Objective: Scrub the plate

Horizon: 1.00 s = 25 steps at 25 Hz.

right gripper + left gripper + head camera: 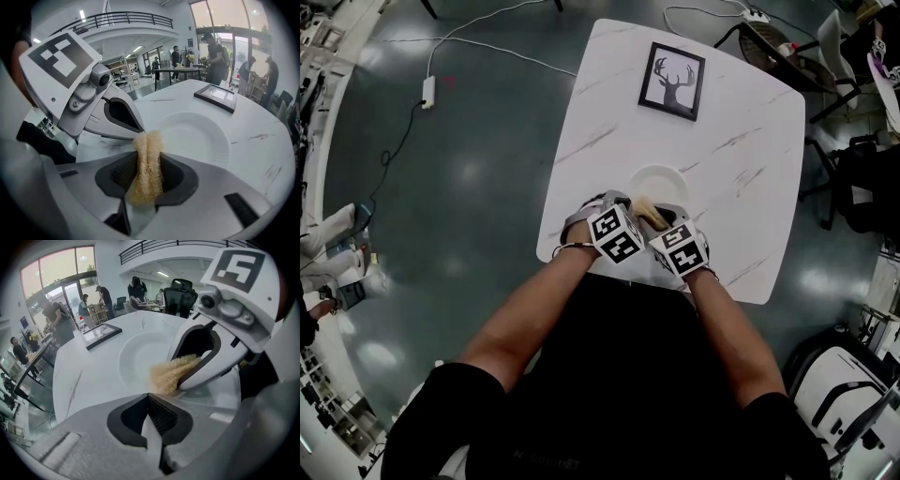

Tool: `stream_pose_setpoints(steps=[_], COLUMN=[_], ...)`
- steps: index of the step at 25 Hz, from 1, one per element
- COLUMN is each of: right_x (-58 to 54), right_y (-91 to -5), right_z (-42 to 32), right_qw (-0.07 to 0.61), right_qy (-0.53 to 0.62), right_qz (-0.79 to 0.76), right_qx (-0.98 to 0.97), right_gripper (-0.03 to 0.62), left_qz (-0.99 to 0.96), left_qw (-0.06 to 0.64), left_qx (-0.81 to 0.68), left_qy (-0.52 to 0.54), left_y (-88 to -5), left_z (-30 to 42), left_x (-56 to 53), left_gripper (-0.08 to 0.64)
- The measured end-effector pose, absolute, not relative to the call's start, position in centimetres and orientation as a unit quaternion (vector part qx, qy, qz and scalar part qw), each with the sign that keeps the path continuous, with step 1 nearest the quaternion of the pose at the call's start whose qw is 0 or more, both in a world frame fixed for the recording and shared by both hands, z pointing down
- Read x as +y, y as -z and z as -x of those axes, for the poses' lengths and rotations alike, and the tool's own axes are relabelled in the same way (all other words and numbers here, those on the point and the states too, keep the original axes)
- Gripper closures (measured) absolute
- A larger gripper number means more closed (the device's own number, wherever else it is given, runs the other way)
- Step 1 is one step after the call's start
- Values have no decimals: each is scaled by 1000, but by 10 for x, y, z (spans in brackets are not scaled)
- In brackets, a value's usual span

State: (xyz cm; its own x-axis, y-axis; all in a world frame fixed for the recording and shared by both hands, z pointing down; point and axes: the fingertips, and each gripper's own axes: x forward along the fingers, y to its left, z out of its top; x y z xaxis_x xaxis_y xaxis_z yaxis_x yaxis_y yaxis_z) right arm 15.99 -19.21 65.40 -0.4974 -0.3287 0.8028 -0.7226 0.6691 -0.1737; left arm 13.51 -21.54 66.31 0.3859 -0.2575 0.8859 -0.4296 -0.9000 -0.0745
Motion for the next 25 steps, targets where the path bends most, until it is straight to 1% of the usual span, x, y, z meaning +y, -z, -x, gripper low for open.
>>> stream_pose_setpoints(steps=[6, 14, 25], right_x=[-207, -224, -222], right_y=[-652, -655, -657], right_z=[-194, -254, -258], right_qw=[378, 343, 378], right_qy=[-265, -320, -288], right_qz=[-367, -445, -445], right_qx=[-807, -763, -759], right_gripper=[459, 459, 457], left_qz=[-827, -828, -829], left_qw=[77, 71, 87], left_qx=[-198, -196, -226], left_qy=[-521, -521, -504], left_y=[-663, -657, -654], left_z=[-136, -140, -139], left_x=[-214, -216, -219], left_gripper=[552, 552, 552])
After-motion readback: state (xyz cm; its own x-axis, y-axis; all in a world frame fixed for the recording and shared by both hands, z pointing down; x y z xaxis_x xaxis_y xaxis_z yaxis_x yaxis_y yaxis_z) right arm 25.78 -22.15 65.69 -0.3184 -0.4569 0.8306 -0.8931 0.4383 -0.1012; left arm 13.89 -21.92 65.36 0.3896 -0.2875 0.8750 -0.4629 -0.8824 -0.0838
